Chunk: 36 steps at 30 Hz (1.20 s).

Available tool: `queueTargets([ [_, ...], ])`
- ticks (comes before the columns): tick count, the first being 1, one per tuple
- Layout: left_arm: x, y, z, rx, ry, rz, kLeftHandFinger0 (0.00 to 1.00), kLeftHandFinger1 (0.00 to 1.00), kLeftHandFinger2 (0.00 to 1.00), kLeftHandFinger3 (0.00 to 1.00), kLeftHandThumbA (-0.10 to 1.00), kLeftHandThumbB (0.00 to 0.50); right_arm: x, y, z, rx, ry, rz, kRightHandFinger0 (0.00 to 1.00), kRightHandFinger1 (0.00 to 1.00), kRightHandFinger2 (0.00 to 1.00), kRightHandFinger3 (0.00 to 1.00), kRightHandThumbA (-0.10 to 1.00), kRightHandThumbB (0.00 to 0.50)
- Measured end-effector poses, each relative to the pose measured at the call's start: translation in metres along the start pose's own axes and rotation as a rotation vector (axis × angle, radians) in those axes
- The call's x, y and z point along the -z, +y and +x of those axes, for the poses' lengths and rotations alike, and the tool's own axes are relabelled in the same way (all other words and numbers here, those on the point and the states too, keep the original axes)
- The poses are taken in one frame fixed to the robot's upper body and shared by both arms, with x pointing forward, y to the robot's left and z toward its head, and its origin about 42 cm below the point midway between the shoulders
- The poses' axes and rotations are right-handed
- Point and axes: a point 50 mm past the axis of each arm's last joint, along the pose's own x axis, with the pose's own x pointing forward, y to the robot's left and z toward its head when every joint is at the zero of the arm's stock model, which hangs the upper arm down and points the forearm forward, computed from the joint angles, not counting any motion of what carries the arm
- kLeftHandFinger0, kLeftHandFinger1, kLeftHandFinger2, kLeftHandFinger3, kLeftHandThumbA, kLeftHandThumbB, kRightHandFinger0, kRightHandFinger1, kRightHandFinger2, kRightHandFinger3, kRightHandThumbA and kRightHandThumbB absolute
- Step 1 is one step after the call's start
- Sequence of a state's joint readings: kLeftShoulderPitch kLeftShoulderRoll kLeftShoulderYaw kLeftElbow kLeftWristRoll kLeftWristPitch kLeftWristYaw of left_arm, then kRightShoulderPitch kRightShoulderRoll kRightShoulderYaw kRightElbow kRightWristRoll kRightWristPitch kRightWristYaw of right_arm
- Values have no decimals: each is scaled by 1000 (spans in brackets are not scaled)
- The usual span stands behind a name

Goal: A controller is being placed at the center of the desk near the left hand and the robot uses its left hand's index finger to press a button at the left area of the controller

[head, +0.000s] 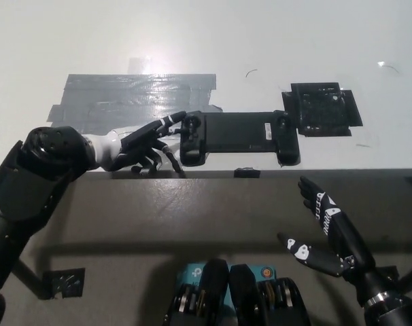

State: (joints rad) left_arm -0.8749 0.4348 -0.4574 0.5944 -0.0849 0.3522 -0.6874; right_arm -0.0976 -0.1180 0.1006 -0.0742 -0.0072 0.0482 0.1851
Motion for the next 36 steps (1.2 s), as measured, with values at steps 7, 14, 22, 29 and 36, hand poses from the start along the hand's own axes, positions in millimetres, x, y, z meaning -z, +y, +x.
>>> queueTargets([
  [7, -9, -1, -11, -16, -4, 85, 98, 228, 493, 1000, 1000, 460, 0, 0, 1, -8, -2, -1, 1000, 1000, 1000, 1000, 717, 246],
  [14, -13, -13, -22, 0, -36, 101, 33, 8, 297, 1000, 1000, 436, -4, -1, 6, -14, -14, -5, 1000, 1000, 1000, 1000, 731, 255],
  [22, -26, -36, -25, 133, -95, 84, 0, 2, 192, 1000, 1000, 456, -7, -1, 9, -17, -21, -8, 1000, 1000, 1000, 1000, 733, 257],
  [29, -51, -22, -48, 135, -200, 74, 1, 0, 200, 1000, 1000, 422, -6, -1, 9, -18, -20, -8, 1000, 1000, 1000, 1000, 732, 250],
  [36, -72, -26, -74, 147, -328, 76, 27, 40, 276, 1000, 1000, 387, -4, 0, 9, -17, -11, -5, 1000, 1000, 1000, 1000, 733, 260],
])
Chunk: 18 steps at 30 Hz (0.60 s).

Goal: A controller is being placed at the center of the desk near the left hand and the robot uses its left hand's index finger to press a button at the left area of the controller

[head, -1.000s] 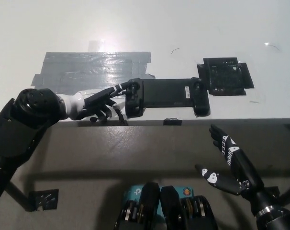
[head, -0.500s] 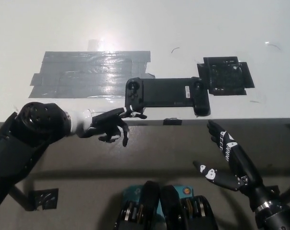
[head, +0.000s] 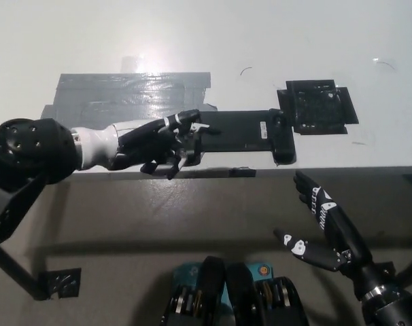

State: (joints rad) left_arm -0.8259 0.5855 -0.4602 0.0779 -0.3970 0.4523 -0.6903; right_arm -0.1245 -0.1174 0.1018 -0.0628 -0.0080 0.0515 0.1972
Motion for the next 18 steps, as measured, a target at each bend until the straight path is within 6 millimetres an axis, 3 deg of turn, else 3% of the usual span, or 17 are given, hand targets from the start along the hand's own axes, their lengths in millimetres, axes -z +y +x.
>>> queueTargets([
  [1, -3, -4, -3, 7, -24, -2, 12, 94, 313, 1000, 1000, 390, 1, 0, 0, 0, 3, 1, 1000, 1000, 1000, 1000, 730, 258],
  [5, -6, -30, -19, 26, -121, -25, 187, 228, 368, 1000, 1000, 364, 3, 0, -2, 1, 9, 3, 1000, 1000, 1000, 1000, 723, 255],
  [8, 3, -62, -38, 28, -196, -74, 334, 261, 222, 1000, 1000, 364, 6, 1, -5, 2, 21, 7, 1000, 1000, 1000, 1000, 725, 256],
  [9, 5, -68, -42, 26, -209, -86, 467, 325, 288, 1000, 1000, 356, 7, 2, -6, 2, 23, 7, 1000, 1000, 1000, 1000, 729, 260],
  [10, 9, -79, -48, 18, -230, -107, 651, 486, 473, 1000, 1000, 350, 8, 2, -8, 2, 28, 9, 1000, 1000, 1000, 1000, 729, 261],
  [11, 17, -95, -58, 2, -260, -147, 964, 832, 780, 1000, 1000, 351, 11, 3, -11, 2, 37, 12, 1000, 1000, 1000, 1000, 728, 261],
  [12, 25, -108, -64, -19, -278, -185, 1000, 948, 918, 1000, 1000, 350, 13, 4, -14, 3, 44, 14, 1000, 1000, 1000, 1000, 726, 261],
  [13, 35, -121, -69, -37, -285, -227, 1000, 1000, 1000, 1000, 1000, 344, 15, 4, -16, 3, 51, 16, 1000, 1000, 1000, 1000, 721, 255],
  [15, 52, -145, -77, -78, -293, -299, 1000, 1000, 1000, 1000, 1000, 361, 18, 6, -21, 2, 64, 21, 1000, 1000, 1000, 1000, 714, 247],
  [18, 85, -183, -86, -180, -273, -415, 1000, 1000, 1000, 1000, 1000, 326, 24, 9, -29, 2, 84, 28, 1000, 1000, 1000, 1000, 704, 243],
])
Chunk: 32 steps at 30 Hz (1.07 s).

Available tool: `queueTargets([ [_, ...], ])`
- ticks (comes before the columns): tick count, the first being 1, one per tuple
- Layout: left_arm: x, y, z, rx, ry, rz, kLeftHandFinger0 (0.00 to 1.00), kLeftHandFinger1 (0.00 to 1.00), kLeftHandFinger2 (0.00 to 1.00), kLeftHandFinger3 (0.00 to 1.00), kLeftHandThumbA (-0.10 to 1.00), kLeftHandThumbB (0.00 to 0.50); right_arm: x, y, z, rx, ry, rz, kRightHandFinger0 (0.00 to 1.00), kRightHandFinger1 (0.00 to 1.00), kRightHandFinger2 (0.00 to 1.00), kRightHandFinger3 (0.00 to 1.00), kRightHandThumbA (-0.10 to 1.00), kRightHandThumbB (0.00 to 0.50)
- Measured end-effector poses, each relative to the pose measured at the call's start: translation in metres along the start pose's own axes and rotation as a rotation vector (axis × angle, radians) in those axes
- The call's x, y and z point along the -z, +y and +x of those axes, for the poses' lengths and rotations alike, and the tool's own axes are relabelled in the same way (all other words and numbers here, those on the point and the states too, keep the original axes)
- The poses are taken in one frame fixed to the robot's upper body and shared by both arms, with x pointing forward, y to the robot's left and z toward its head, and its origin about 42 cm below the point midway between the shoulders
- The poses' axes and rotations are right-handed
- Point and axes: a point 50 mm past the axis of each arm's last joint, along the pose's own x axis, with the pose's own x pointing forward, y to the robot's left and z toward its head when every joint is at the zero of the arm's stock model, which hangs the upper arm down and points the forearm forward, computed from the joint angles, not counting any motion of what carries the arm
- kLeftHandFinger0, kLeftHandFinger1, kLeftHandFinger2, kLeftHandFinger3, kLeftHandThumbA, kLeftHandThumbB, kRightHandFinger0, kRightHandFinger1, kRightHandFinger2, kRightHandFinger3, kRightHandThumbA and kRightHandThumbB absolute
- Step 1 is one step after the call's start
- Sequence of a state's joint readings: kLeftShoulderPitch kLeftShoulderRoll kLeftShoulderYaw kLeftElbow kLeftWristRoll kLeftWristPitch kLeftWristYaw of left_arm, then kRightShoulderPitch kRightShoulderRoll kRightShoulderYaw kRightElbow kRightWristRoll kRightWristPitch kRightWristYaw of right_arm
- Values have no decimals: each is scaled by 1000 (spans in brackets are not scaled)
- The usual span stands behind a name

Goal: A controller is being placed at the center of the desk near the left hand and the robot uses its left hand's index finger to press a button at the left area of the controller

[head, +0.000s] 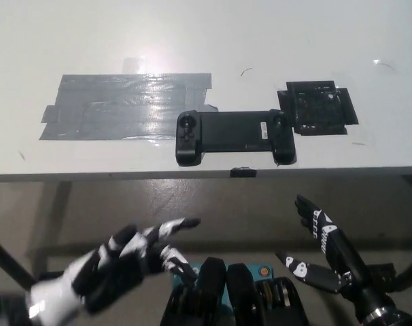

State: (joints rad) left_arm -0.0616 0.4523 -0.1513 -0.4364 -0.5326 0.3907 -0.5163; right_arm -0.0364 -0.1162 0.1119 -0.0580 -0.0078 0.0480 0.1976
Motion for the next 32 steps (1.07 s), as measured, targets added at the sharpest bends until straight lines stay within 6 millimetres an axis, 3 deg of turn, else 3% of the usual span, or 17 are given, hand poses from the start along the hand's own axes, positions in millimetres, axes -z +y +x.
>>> queueTargets([
  [4, 39, -13, -17, -135, 19, -75, 1000, 1000, 1000, 1000, 1000, 311, 6, 2, -7, 1, 19, 8, 1000, 1000, 1000, 1000, 696, 239],
  [7, 54, -11, -20, -206, 22, -89, 1000, 1000, 1000, 1000, 1000, 301, 8, 3, -9, 1, 23, 11, 1000, 1000, 1000, 1000, 692, 246],
  [9, 62, -6, -19, -243, 24, -76, 1000, 1000, 1000, 1000, 1000, 273, 9, 4, -11, 2, 27, 13, 1000, 1000, 1000, 1000, 690, 247],
  [16, 101, 11, -20, -360, 100, -41, 1000, 1000, 1000, 1000, 1000, 262, 12, 6, -14, 4, 35, 19, 1000, 1000, 1000, 1000, 687, 238],
  [32, 108, 13, -14, -443, 68, 128, 1000, 1000, 1000, 1000, 1000, 248, 10, 7, -12, 4, 18, 22, 1000, 1000, 1000, 1000, 682, 248],
])
